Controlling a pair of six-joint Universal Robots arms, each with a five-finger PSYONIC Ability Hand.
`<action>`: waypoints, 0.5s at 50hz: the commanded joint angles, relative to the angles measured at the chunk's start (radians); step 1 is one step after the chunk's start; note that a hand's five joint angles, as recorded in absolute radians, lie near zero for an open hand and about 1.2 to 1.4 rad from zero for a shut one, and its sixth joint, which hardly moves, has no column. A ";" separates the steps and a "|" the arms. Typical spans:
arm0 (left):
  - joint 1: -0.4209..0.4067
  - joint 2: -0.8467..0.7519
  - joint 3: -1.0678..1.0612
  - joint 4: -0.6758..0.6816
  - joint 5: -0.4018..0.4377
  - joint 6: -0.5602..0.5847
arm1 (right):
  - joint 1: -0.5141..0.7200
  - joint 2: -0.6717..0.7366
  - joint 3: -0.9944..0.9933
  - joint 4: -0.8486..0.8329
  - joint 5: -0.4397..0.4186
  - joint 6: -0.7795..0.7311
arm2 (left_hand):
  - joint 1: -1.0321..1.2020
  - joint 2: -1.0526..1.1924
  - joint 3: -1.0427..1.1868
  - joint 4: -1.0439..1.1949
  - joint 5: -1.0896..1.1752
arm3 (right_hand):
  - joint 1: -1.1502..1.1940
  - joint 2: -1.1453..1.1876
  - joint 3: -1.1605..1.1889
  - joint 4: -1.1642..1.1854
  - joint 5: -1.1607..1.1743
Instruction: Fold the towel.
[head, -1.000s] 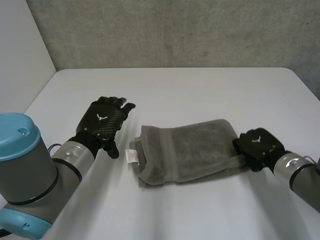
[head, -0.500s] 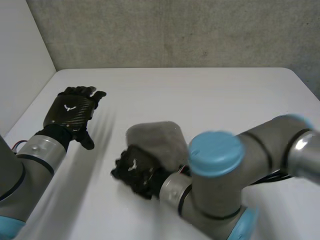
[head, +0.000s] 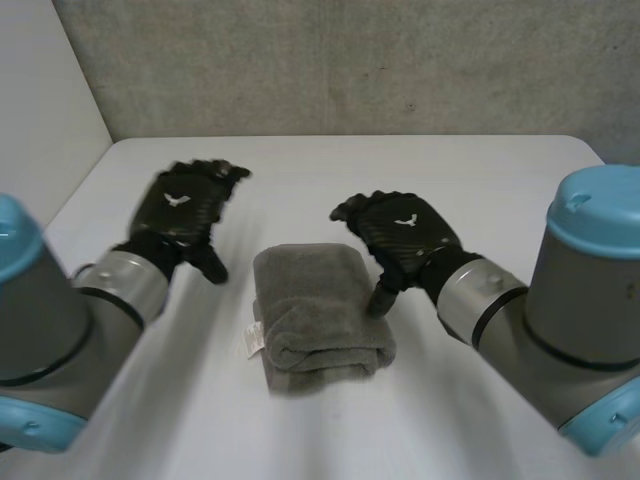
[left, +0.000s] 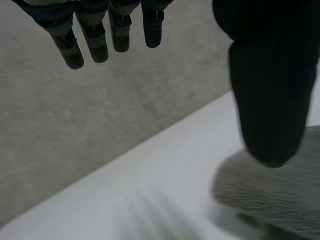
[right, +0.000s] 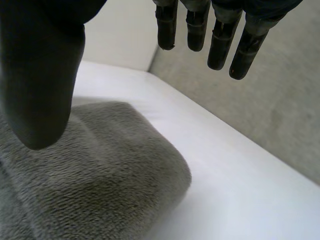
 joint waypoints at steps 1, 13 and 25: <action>-0.173 -0.220 0.150 -0.145 -0.128 -0.036 | -0.061 0.141 -0.083 0.077 -0.057 0.118 | 0.040 0.038 0.038 0.039 0.023 | -0.056 -0.077 -0.071 -0.088 -0.061; -0.184 -0.383 0.158 -0.153 -0.140 -0.091 | -0.034 0.375 -0.207 0.125 -0.039 0.023 | 0.007 0.006 0.005 0.007 -0.010 | -0.056 -0.077 -0.071 -0.088 -0.061; -0.167 -0.183 0.170 -0.162 -0.145 -0.091 | -0.050 0.138 -0.201 0.111 -0.028 -0.011 | 0.005 0.003 0.003 0.004 -0.013 | -0.056 -0.077 -0.071 -0.088 -0.061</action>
